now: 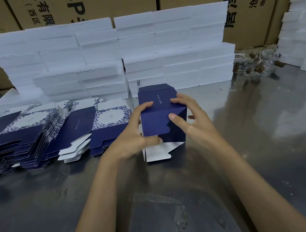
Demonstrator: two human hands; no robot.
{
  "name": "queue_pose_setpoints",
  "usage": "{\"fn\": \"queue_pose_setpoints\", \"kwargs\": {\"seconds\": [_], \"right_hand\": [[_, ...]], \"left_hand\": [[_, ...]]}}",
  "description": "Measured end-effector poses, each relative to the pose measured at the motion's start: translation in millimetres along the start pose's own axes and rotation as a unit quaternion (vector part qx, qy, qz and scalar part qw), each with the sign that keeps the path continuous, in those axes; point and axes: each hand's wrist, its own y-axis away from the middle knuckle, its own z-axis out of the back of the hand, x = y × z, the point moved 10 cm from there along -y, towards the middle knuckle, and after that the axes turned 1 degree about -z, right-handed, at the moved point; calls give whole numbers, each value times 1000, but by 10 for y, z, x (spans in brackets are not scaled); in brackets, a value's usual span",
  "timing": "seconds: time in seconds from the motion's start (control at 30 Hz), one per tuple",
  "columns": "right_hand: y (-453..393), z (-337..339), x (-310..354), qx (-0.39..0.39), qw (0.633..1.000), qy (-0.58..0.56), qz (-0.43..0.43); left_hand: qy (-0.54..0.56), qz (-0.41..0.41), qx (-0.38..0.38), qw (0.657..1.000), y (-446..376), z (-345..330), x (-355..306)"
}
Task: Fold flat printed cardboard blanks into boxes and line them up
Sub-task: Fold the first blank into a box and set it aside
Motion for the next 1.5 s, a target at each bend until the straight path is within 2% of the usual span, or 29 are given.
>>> {"fn": "queue_pose_setpoints", "kwargs": {"seconds": [0.07,0.13,0.2,0.27,0.4,0.63,0.83,1.23,1.4,1.5], "right_hand": [[0,10,33,-20,1000,1,19],[3,31,58,-40,999,-8,27],[-4,61,60,-51,998,-16,24],[-12,79,65,-50,998,-15,22],[2,2,108,-32,999,-26,19],[35,-22,104,-76,996,-55,7],[10,28,49,-44,993,-105,-8],[-20,81,50,-12,992,-127,10],[-52,104,-78,7,989,-147,-26],[-69,121,-141,16,984,-173,-40]], "left_hand": [[9,-1,5,1000,13,-21,-9],[-16,-15,-87,996,4,88,-44],[-43,-48,-200,978,34,205,-118],[-19,-80,-239,968,41,188,-153],[32,-102,-245,964,35,104,-167],[33,-102,-252,962,14,57,-129],[112,-66,-232,964,-2,139,-60],[80,-64,-229,968,46,150,-144],[72,-29,-226,971,28,237,-36],[53,-49,-239,968,54,231,-92]]}}
